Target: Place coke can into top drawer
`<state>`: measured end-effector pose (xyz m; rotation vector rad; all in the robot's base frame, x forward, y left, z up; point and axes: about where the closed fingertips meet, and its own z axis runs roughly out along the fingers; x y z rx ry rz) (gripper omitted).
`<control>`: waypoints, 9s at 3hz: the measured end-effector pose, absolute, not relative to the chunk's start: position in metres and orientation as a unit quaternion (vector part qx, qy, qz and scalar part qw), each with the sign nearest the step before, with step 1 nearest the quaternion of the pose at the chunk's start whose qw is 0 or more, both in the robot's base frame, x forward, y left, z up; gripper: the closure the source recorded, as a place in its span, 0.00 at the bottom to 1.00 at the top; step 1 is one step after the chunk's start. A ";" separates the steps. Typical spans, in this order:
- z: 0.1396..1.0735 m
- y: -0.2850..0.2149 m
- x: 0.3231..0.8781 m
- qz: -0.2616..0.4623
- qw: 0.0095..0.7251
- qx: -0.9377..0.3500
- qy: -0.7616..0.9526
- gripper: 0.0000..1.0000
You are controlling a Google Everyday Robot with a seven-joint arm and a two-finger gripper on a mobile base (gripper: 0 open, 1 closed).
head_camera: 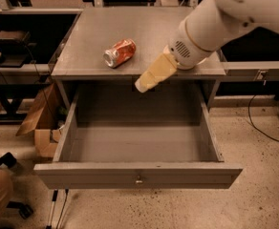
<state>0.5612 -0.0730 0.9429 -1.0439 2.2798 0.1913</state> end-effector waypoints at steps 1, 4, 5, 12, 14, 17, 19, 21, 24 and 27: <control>0.934 -0.046 0.597 0.076 0.327 -0.368 0.867 0.00; 0.916 0.013 0.736 0.101 0.352 -0.334 0.869 0.00; 0.916 0.013 0.736 0.101 0.352 -0.334 0.869 0.00; 0.867 0.085 0.817 0.047 0.376 -0.381 0.843 0.00; 0.858 0.075 0.832 0.018 0.356 -0.373 0.857 0.29; 0.862 0.061 0.828 0.008 0.298 -0.403 0.865 1.00; 0.899 0.061 0.794 0.061 0.303 -0.444 0.841 1.00; 0.938 0.011 0.716 0.156 0.303 -0.486 0.805 1.00; 0.888 -0.049 0.647 0.263 0.260 -0.572 0.732 1.00; 0.871 -0.074 0.633 0.310 0.275 -0.610 0.676 1.00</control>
Offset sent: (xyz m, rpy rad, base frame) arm 0.1297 0.0494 -0.0224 0.1212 -0.0658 -0.1764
